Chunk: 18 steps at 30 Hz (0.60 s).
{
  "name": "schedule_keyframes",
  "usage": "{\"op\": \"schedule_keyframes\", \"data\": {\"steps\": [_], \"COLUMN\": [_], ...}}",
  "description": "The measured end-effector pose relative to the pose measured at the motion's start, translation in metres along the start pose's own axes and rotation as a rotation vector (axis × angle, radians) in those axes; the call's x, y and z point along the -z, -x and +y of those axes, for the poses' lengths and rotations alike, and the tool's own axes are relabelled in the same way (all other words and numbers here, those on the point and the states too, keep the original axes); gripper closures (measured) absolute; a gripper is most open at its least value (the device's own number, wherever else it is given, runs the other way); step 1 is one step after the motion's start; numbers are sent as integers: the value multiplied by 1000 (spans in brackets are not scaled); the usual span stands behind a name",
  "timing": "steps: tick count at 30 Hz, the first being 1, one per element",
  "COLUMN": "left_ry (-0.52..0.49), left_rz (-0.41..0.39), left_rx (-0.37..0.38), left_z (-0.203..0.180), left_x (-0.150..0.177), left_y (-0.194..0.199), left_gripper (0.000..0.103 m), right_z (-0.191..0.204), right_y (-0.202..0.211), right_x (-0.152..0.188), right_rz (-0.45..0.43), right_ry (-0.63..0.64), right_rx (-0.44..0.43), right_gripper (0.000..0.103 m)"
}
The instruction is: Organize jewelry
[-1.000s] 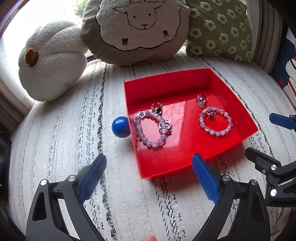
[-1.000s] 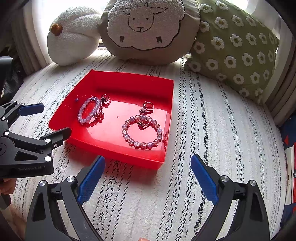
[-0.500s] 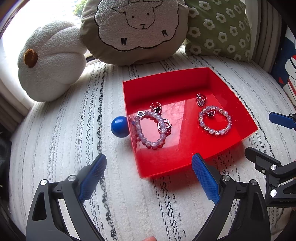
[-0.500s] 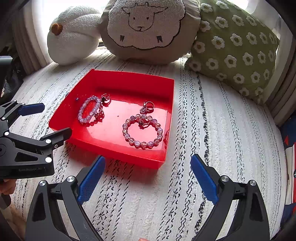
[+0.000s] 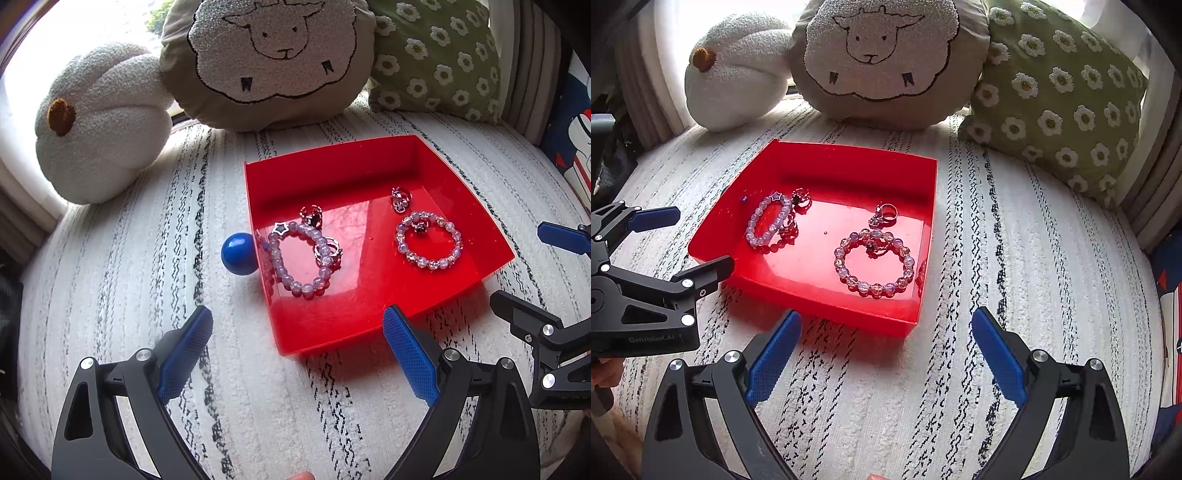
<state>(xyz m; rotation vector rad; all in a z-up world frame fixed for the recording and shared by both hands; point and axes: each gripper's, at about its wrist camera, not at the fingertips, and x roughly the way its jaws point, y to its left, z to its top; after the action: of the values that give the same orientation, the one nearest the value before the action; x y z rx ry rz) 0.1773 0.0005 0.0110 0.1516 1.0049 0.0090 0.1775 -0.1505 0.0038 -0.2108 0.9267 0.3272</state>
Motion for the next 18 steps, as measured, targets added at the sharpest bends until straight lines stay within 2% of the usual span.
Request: {"op": "schedule_keyframes", "data": {"steps": [7, 18], "left_ry": [10, -3], "left_rz": [13, -11], "left_rx": [12, 6], "left_z": [2, -1], "left_x": [0, 1], "left_y": [-3, 0], "left_gripper": [14, 14], "right_z": [0, 2], "right_y": [0, 0], "right_x": [0, 0], "right_rz": [1, 1], "right_ry": [0, 2], "right_rx": [0, 0], "right_gripper": [12, 12]}}
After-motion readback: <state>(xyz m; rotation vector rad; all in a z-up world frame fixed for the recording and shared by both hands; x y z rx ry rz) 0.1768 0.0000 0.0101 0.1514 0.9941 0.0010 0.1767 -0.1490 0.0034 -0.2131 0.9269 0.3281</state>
